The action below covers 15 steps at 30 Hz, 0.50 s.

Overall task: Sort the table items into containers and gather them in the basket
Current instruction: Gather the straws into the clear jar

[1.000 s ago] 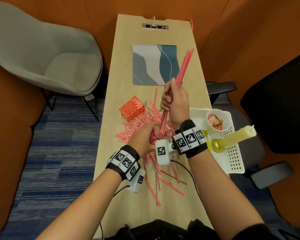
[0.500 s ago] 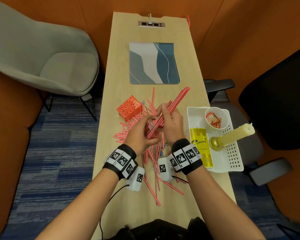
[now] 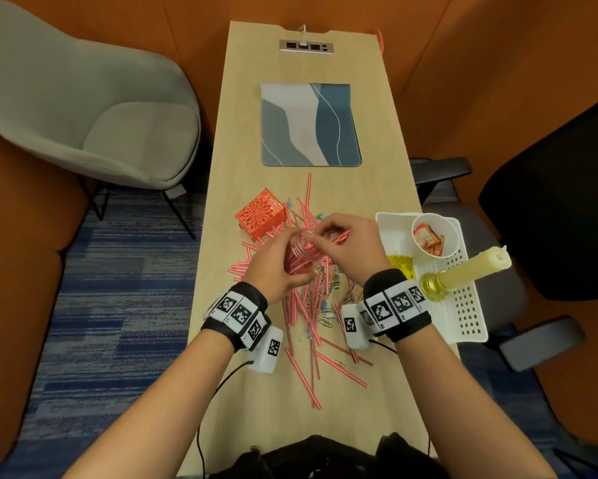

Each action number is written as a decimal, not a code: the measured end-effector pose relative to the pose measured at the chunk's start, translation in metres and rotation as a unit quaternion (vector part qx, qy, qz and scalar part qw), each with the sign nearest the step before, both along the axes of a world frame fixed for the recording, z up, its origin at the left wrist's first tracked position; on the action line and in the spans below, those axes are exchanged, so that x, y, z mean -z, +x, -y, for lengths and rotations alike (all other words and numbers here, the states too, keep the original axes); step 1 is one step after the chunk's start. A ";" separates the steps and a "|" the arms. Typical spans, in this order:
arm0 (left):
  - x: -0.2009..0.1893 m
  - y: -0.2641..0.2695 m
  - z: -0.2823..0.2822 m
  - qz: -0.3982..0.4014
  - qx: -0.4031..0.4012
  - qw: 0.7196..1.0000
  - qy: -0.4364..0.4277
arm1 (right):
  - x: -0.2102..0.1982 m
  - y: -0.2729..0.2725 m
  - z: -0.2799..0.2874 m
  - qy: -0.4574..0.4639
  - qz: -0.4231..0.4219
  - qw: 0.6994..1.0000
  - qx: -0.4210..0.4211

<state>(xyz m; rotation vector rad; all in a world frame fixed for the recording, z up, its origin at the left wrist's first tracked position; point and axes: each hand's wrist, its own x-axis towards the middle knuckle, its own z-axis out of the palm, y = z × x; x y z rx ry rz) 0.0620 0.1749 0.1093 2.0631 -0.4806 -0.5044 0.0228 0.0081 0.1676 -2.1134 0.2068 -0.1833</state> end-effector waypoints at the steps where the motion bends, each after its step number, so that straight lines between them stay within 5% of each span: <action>1: 0.001 0.001 0.001 0.002 0.005 1.000 0.001 | 0.001 0.001 -0.003 -0.019 -0.014 0.999 -0.022; 4: 0.001 0.000 0.001 0.006 0.005 1.000 0.001 | -0.003 0.004 -0.003 -0.039 -0.034 0.998 -0.044; 8: 0.003 0.001 -0.005 0.005 0.010 1.000 0.003 | -0.017 0.006 0.010 0.052 -0.001 0.998 0.036; 15: 0.006 -0.001 -0.005 -0.003 0.017 1.000 -0.017 | 0.002 0.005 -0.015 -0.154 0.026 0.983 -0.094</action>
